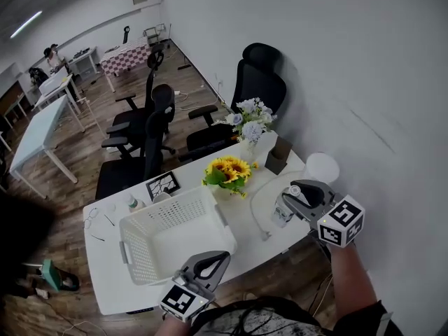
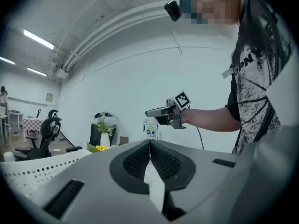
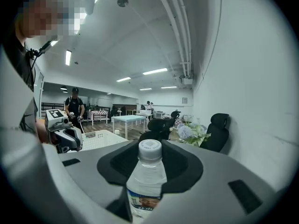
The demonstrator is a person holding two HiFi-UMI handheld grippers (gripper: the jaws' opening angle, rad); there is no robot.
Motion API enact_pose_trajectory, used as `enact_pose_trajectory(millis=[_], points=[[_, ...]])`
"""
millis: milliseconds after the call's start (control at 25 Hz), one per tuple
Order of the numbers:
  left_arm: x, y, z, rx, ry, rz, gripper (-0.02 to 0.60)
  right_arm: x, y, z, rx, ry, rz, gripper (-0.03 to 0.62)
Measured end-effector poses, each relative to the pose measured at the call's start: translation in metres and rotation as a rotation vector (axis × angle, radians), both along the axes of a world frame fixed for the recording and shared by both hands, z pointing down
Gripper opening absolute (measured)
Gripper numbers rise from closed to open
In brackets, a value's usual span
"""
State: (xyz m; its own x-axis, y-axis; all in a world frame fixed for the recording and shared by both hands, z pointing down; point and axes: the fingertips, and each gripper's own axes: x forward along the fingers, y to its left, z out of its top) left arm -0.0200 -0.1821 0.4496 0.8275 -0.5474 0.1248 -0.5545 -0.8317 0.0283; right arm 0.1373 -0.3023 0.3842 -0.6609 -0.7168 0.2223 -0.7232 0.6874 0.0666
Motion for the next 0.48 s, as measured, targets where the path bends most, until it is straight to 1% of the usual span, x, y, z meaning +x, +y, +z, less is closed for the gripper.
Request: enact_pose_trajectory(millis=[200, 320, 480], points=[[0.028, -0.004, 0.001, 0.015, -0.027, 0.02, 0.011, 0.019, 0.001, 0.026, -0.033, -0.007, 0.004, 0.161], [0.041, -0.005, 0.005, 0.001, -0.019, 0.007, 0.011, 0.029, 0.002, 0.042, -0.045, -0.008, 0.0, 0.161], [0.05, -0.009, 0.012, -0.015, -0.004, -0.013, 0.011, 0.035, 0.0, 0.065, -0.05, -0.022, -0.001, 0.161]])
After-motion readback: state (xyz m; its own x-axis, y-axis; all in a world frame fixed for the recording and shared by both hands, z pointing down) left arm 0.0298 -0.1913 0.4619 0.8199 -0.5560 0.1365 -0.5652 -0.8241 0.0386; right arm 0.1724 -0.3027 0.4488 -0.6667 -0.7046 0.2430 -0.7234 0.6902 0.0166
